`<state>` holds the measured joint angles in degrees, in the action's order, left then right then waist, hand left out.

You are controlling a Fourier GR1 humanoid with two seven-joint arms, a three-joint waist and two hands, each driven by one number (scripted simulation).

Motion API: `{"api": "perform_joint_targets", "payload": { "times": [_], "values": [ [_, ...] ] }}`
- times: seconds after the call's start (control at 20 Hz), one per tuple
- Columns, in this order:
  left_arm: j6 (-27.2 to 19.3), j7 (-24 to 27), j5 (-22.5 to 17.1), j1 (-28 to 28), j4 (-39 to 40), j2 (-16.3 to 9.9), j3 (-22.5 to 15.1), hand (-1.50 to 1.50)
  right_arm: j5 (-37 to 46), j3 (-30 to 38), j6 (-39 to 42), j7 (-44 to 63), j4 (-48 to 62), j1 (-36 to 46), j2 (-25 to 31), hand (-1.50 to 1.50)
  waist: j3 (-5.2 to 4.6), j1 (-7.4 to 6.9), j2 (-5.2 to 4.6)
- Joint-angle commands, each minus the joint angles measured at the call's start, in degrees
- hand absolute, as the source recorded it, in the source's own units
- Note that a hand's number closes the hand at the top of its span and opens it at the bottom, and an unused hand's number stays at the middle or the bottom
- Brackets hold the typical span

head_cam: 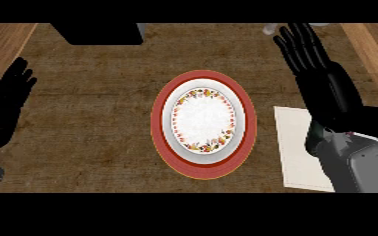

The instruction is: Pick the can from the placemat and place it in the plate

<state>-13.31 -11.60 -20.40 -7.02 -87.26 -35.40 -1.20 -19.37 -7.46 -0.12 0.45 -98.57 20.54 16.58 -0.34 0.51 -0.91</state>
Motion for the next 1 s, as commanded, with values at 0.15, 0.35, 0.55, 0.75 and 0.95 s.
{"api": "perform_joint_targets", "payload": {
  "times": [0.15, 0.35, 0.55, 0.75, 0.95],
  "values": [
    [-0.32, 4.66, 6.88, -2.97, -0.20, 4.97, -5.91, 0.00, -11.17, 2.98, 12.64, 6.60, 3.26, -4.06, 5.13, -1.50, 0.37, 0.19, 0.78],
    [0.49, 3.71, 6.51, -4.00, 0.82, 5.37, -7.24, 0.00, 12.00, -2.36, 20.01, 1.31, -5.43, 1.96, 22.19, 1.50, -0.82, 2.52, 2.73],
    [-0.99, 5.67, 8.78, -5.39, 2.56, 9.96, -10.35, 0.00, 11.71, -1.53, 19.10, -12.28, 8.00, -18.49, 16.74, -1.50, 0.57, 1.84, 0.32],
    [-1.50, 6.28, 10.67, -6.78, 3.71, 11.15, -10.92, 0.00, 23.28, -1.10, 19.70, -34.07, 13.91, -25.50, 20.23, -1.50, 0.54, 0.82, 0.70],
    [0.96, 5.64, 9.86, -8.15, 4.10, 11.02, -10.31, 0.00, 27.40, 5.05, 13.91, -41.88, 18.36, -22.24, 23.44, -1.50, 0.43, -0.04, 0.82]
  ]
}}
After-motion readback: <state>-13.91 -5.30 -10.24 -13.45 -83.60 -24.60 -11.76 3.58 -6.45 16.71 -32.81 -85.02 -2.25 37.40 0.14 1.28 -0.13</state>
